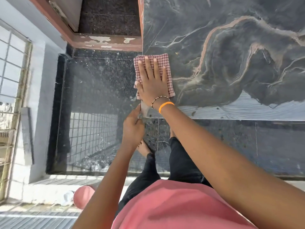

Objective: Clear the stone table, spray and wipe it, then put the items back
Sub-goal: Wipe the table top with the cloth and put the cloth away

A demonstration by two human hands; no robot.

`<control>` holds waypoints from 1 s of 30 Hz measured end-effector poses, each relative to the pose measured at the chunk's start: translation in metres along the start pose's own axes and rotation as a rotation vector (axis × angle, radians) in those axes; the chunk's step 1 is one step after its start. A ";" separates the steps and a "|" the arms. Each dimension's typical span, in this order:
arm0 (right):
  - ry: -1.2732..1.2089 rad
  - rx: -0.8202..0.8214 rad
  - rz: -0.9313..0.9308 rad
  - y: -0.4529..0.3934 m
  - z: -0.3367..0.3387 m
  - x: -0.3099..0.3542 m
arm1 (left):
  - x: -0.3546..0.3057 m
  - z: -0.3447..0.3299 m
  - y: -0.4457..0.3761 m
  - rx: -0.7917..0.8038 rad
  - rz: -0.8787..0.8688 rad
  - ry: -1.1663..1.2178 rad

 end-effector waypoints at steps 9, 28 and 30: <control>0.165 0.006 0.298 0.100 -0.031 -0.008 | 0.026 0.011 0.012 -0.109 0.325 0.452; -0.192 -0.163 -0.692 0.104 0.001 -0.170 | 0.019 0.011 0.005 0.142 0.194 0.306; -0.166 -0.143 -0.571 0.098 -0.005 -0.122 | 0.020 0.011 0.003 0.150 0.175 0.299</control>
Point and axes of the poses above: each hand's wrist, its own y-axis away from the middle knuckle, its own z-axis out of the back of the hand, x = y × z, the point moved 7 cm from there along -y, towards the middle knuckle, and after that the axes turned 12 degrees about -z, right-handed, at the moved point
